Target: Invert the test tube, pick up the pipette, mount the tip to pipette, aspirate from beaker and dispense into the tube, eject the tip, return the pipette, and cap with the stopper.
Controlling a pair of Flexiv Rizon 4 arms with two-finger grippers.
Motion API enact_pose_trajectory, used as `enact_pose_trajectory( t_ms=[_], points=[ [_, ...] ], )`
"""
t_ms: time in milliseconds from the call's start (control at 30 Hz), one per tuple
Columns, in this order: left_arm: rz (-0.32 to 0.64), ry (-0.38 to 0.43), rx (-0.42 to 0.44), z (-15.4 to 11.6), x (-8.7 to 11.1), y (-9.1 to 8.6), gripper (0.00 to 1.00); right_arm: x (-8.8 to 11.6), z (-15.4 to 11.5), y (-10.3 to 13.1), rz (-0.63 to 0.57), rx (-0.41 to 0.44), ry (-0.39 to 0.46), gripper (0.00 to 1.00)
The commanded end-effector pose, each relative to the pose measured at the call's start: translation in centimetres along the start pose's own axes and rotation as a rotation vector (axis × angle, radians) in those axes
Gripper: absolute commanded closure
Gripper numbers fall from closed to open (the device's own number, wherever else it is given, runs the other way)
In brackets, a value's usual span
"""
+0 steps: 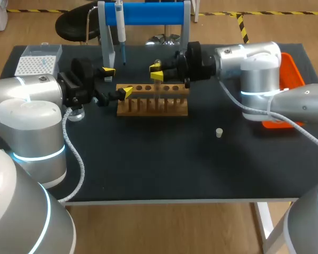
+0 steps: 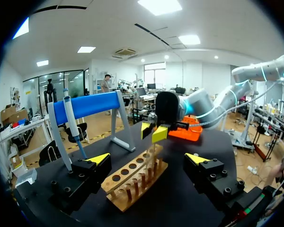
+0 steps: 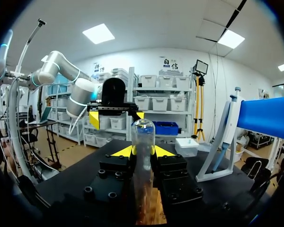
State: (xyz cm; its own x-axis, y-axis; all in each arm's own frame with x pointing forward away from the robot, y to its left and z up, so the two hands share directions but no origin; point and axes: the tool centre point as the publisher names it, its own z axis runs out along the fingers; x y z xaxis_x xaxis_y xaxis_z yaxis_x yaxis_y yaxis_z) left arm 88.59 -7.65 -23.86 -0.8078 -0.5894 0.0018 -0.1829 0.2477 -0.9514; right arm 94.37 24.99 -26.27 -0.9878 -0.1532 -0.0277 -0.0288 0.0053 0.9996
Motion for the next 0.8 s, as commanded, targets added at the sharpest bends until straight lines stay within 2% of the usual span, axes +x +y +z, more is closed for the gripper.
enact_pose_trajectory(
  t_ms=[33,800],
  points=[
    [0.001,-0.001,0.003,0.1,0.0,0.1,0.00,0.3,-0.2,0.4,-0.002,0.006,-0.004,1.00],
    [0.001,-0.001,0.003,0.1,0.0,0.1,0.00,0.4,0.5,2.5,-0.031,0.025,0.007,1.00]
  ],
)
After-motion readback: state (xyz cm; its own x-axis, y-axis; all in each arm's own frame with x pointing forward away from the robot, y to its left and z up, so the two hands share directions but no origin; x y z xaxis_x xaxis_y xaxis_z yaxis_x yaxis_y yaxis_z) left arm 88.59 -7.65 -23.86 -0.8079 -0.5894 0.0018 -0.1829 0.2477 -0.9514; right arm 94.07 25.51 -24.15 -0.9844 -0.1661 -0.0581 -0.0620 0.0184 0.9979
